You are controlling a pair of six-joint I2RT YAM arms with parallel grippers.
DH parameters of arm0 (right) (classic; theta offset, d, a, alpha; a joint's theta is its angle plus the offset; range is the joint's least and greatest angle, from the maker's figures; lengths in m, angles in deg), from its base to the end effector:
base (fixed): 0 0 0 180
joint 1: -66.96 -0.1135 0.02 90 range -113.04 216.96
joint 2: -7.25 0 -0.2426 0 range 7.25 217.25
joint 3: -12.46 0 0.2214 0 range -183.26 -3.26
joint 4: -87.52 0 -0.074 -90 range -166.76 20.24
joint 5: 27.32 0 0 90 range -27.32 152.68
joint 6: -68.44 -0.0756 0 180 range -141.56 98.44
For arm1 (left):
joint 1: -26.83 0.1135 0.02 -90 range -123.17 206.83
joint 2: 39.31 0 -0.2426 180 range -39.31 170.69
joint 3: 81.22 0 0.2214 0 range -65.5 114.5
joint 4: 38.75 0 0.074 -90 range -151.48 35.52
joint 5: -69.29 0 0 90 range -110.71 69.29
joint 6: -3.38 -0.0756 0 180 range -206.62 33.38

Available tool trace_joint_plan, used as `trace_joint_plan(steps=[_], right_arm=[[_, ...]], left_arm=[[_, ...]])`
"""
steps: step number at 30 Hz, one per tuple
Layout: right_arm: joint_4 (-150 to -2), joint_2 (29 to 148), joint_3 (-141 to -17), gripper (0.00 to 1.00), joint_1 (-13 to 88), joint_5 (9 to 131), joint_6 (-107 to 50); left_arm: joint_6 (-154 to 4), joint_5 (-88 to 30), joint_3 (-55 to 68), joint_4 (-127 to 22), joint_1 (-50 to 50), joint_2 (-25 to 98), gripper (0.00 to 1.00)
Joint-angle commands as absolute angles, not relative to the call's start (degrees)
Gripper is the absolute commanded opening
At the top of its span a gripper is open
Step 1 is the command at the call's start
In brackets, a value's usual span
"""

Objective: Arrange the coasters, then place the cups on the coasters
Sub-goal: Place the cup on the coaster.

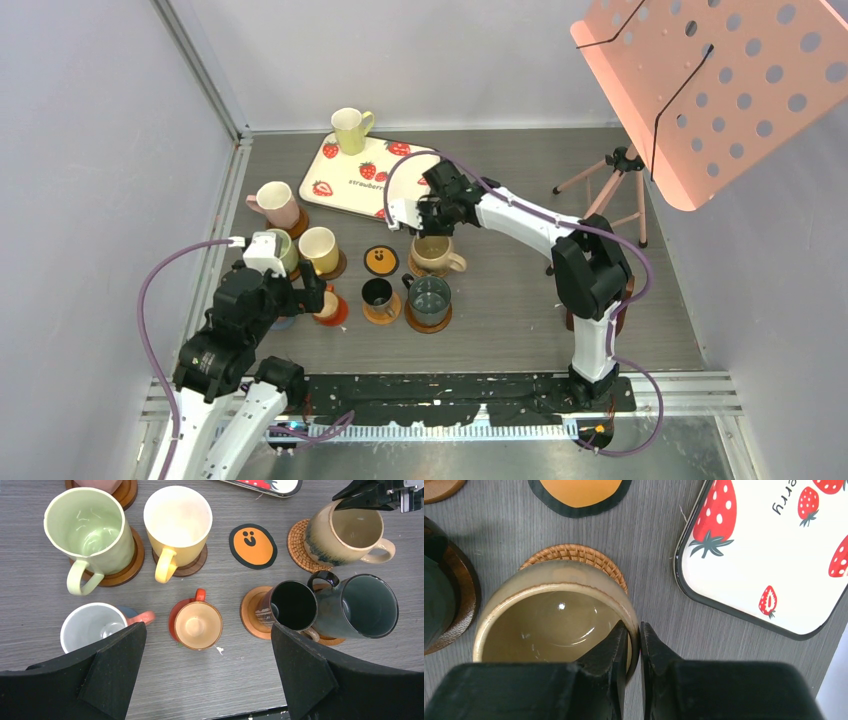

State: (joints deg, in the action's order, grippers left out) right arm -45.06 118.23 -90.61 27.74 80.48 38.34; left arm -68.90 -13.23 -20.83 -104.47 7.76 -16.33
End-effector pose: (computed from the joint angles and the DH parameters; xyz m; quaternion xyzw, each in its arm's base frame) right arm 0.3024 0.2766 0.1895 -0.7477 0.5766 0.0924 0.3161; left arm 0.1012 -0.0246 0.2721 -0.0233 0.8571 -0.1083 0.5032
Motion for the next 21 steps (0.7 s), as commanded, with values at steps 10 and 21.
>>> trace_joint_plan(steps=[10, 21], right_arm=[[-44.7, 114.0, -94.3, 0.05, 25.8, 80.8, 39.7], [-43.9, 114.3, -95.4, 0.05, 25.8, 79.8, 40.4]], left_arm=[[-69.1, -13.5, -20.7, -102.8, 7.8, -16.8, 0.99], [-69.1, -13.6, -20.8, -102.7, 7.8, -16.8, 0.99]])
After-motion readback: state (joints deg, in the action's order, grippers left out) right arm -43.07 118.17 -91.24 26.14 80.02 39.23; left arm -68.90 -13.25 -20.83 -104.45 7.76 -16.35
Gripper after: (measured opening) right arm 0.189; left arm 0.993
